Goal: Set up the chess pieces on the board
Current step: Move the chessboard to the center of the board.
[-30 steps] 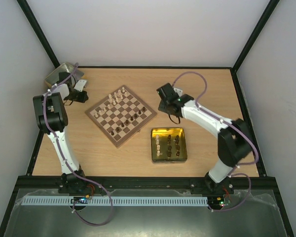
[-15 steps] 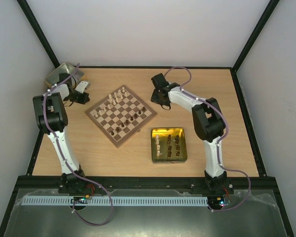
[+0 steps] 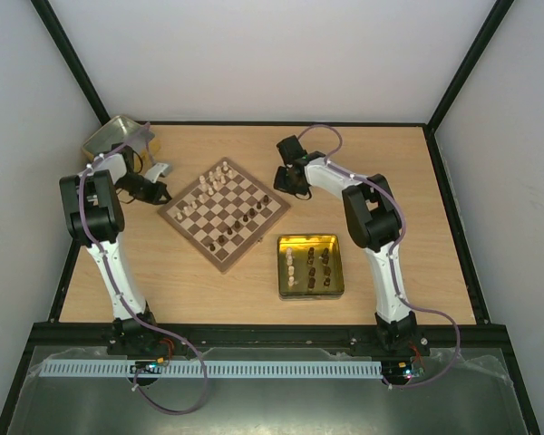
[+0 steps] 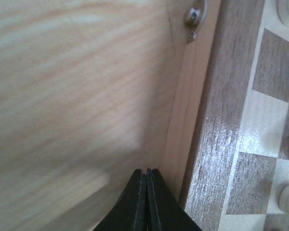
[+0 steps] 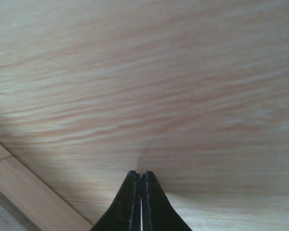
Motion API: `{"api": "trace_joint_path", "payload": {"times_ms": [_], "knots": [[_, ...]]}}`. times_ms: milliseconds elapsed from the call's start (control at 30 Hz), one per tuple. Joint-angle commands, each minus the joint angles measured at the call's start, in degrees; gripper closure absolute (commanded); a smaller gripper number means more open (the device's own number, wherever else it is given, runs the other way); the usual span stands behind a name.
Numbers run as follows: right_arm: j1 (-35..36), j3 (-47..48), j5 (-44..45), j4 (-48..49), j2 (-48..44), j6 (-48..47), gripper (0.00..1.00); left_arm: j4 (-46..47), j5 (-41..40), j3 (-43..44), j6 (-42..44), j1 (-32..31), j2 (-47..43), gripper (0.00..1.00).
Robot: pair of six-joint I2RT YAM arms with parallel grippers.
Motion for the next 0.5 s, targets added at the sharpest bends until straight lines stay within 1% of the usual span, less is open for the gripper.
{"api": "trace_joint_path", "payload": {"times_ms": [0,233,467], "knots": [[-0.3,4.4,-2.7,-1.8,1.8,-3.7,0.98,-12.4,-2.5,-2.7,2.7,0.4,2.5,0.98],[-0.2,3.7,-6.5,-1.3,1.6,-4.6,0.98,-16.5,-0.9,-7.2,5.2,0.5,-2.0,0.98],[0.3,1.7,-9.0,-0.7,0.1,-6.1,0.98,-18.1,-1.1,-14.4,8.0,0.6,-7.5,0.98]]}}
